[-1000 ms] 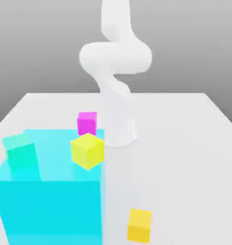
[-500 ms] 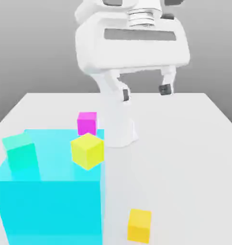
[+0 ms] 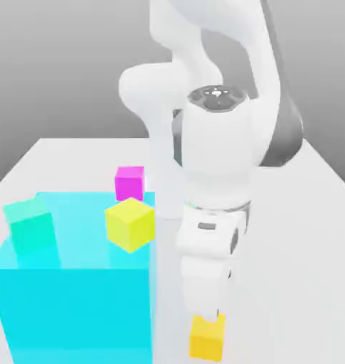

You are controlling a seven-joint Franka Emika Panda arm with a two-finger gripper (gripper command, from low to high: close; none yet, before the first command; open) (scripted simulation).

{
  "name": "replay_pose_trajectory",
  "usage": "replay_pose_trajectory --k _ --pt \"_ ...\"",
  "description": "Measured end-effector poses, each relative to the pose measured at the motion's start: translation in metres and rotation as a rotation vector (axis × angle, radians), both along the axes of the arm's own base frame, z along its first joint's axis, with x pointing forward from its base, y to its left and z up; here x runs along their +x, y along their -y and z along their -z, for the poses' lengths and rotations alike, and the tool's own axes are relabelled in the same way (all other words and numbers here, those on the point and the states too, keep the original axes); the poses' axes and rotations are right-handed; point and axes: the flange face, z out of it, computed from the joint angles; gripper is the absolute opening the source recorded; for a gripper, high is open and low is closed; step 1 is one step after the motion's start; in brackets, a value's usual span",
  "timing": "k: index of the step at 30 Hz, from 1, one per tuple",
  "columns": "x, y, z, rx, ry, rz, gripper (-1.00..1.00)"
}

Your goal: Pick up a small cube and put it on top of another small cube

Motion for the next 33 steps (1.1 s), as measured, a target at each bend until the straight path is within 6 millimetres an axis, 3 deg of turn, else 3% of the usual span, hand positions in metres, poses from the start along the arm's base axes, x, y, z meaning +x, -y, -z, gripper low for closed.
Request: replay_pose_trajectory --k 5,6,12,14,19,26,33 --pt "-0.003 0.001 0.063 -0.013 -0.012 -0.03 0.0" --pt "-0.003 0.001 0.07 -0.013 -0.012 -0.03 -1.0" --pt "-0.004 0.001 0.073 -0.012 -0.015 -0.03 -1.0" --pt "-0.003 0.001 0.06 -0.014 -0.014 -0.032 -1.0" --pt "-0.004 0.003 0.003 -0.001 -0.019 -0.059 -1.0" --pt "-0.018 0.032 -0.069 0.081 -0.025 -0.338 -1.0" --pt "-0.047 0.062 -0.14 0.106 -0.001 -0.651 -1.0"
